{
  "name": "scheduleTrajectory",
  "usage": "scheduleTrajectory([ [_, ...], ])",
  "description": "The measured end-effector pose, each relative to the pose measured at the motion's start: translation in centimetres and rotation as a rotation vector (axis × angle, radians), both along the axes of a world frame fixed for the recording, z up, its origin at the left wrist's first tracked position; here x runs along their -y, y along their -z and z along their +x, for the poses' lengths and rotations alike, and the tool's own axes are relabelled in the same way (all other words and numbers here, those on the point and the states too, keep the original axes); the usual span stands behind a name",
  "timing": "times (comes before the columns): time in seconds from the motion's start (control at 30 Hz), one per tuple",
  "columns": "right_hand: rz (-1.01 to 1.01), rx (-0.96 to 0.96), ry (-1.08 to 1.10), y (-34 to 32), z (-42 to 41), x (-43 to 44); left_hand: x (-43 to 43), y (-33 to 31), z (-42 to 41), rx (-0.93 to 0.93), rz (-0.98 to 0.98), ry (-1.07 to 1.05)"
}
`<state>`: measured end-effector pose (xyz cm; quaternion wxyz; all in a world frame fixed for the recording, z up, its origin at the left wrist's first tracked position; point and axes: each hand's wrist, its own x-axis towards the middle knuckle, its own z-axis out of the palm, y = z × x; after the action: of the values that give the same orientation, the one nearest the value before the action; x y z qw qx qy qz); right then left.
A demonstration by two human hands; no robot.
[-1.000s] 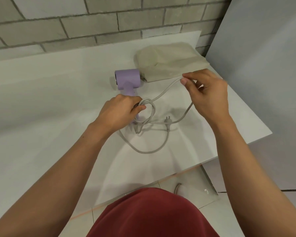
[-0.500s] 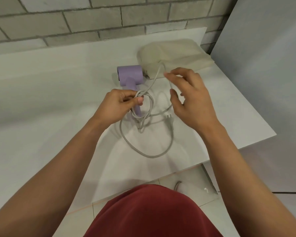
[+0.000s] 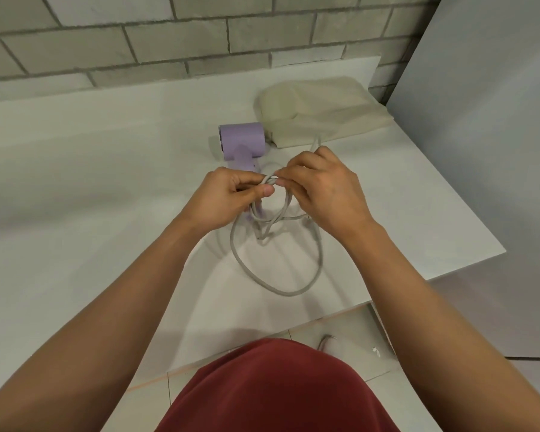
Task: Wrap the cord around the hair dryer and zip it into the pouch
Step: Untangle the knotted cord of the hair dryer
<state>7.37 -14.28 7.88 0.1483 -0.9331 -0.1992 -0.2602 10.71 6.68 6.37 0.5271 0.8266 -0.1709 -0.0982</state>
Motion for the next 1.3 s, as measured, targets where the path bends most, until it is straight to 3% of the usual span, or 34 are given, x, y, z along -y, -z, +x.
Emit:
scheduleTrajectory([
  [0.3,0.227,0.191,0.111,-1.4,0.1,1.9,-0.5,0.4,0.1,0.059,0.031,-0.046],
  [0.43,0.353,0.19,0.148,-2.0,0.6,3.9,-0.6,1.0,-0.2,0.069,0.028,-0.073],
  [0.67,0.265,0.027,0.159,-0.7,0.5,4.8,-0.2,0.7,-0.5,0.08,0.08,-0.068],
  [0.97,-0.035,0.011,-0.055,0.2,-0.2,0.7,0.6,-0.1,-0.8,0.139,0.101,-0.062],
  [1.13,-0.02,0.004,-0.02,1.1,0.4,1.2,0.6,-0.1,-1.1,0.158,0.116,-0.05],
  [1.3,0.149,0.022,0.037,1.3,0.2,1.5,0.6,0.0,-0.9,0.147,0.095,-0.055],
])
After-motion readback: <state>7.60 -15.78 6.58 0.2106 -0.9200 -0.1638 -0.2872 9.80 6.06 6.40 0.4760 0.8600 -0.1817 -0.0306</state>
